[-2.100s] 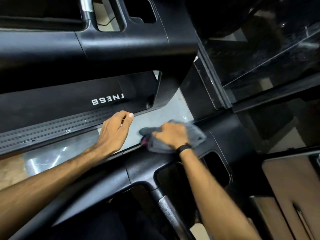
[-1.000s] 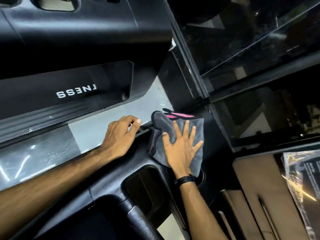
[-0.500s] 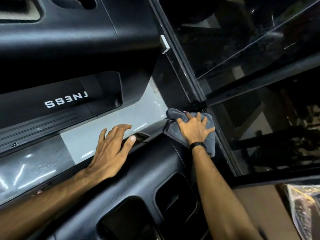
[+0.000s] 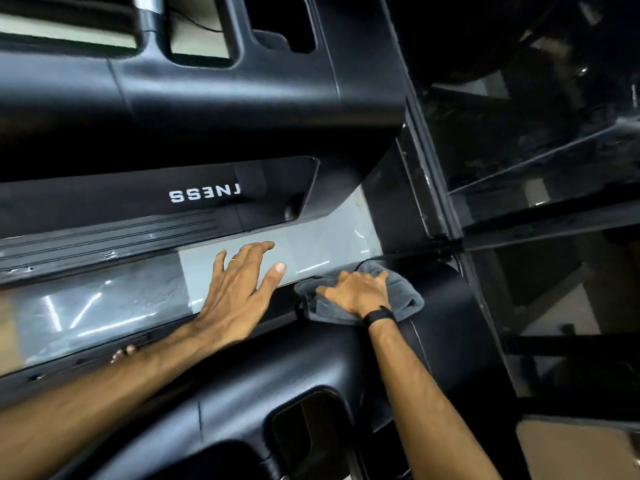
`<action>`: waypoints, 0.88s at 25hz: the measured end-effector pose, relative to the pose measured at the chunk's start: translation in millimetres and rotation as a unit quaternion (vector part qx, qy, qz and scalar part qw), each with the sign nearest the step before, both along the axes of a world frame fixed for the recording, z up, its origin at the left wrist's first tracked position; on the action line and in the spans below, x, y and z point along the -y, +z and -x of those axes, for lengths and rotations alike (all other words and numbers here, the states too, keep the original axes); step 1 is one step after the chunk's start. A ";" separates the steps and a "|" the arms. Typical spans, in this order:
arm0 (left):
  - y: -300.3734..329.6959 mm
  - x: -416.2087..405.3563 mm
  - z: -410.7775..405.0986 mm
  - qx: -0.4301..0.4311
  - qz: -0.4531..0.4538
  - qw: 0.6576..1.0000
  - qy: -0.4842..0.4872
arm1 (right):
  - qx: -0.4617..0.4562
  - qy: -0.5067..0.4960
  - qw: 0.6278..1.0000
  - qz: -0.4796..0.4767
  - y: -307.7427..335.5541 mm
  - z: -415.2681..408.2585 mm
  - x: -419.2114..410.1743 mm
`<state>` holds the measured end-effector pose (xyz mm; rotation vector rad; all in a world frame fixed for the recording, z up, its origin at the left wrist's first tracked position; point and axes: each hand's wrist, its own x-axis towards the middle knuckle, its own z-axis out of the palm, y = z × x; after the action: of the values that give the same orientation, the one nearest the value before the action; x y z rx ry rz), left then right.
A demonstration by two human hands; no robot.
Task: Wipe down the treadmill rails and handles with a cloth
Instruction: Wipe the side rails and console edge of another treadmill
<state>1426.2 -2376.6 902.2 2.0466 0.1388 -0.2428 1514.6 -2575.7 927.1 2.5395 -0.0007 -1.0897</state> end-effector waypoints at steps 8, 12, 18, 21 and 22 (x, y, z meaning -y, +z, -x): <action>2.0 -53.2 35.6 -0.035 -0.013 0.999 0.023 | -0.005 0.074 0.991 -0.113 18.7 82.5 -93.7; 0.0 -86.6 53.2 -0.054 -0.008 0.995 0.078 | 0.022 0.113 0.980 -0.160 21.8 116.2 -122.0; 3.6 -122.9 79.7 -0.064 -0.028 0.994 0.088 | 0.063 0.154 0.967 -0.193 28.0 150.3 -151.2; 6.5 -136.6 97.1 -0.074 -0.046 0.992 0.090 | 0.065 0.162 0.960 -0.221 28.8 160.8 -159.1; 7.6 -142.3 104.9 -0.076 -0.047 0.992 0.094 | 0.066 0.166 0.957 -0.230 27.9 165.6 -162.9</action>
<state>1321.3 -2234.3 909.9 2.0903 0.4437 -0.2792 1349.0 -2412.7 955.1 2.8616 0.6956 -0.8595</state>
